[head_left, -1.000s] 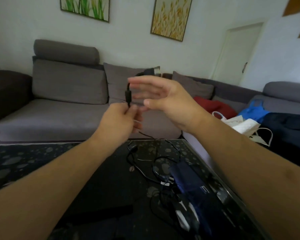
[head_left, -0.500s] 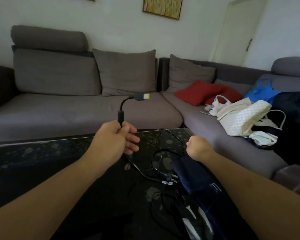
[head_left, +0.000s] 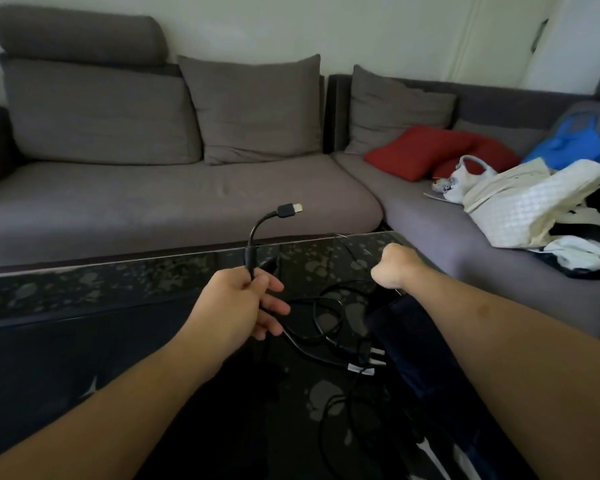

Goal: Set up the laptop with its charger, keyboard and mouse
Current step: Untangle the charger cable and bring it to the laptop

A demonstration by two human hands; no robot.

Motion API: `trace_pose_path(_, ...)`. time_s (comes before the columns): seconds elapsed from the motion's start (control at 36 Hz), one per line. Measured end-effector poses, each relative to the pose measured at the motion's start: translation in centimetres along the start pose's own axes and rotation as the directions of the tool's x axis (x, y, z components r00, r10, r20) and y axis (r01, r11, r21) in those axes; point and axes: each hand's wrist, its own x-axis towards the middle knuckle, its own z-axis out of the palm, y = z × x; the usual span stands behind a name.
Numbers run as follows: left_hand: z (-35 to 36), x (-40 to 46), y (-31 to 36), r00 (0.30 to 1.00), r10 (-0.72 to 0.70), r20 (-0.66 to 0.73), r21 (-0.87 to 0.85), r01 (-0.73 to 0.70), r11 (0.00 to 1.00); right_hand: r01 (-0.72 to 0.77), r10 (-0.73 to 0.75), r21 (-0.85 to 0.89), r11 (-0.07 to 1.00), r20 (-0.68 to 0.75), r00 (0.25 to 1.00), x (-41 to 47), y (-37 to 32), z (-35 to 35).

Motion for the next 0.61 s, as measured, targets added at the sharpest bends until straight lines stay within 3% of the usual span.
trace_pose_path(0.19, -0.6, -1.1, 1.3, 0.999, 0.034, -0.033, -0.033, -0.035, 0.999, 0.162, -0.070, 0.292, 0.942, -0.302, 0.951, -0.3, -1.3, -3.5)
trace_pose_path(0.31, -1.0, -2.6, 2.7, 0.996, 0.075, -0.037, -0.019, -0.076, 0.997, 0.216, -0.013, 0.612, 0.761, -0.318, 0.948, -1.5, -1.8, -6.2)
trace_pose_path(0.5, -1.6, -5.2, 5.3, 0.986, 0.155, -0.068, -0.056, -0.159, 0.986, 0.374, -0.066, 0.734, 0.566, -0.412, 0.909, -7.0, -2.2, -11.4)
trace_pose_path(0.61, -1.7, -6.5, 6.7, 0.980, 0.188, -0.067, -0.074, -0.193, 0.978, 0.427, -0.076, 0.732, 0.531, -0.461, 0.884, -9.0, -2.0, -13.6)
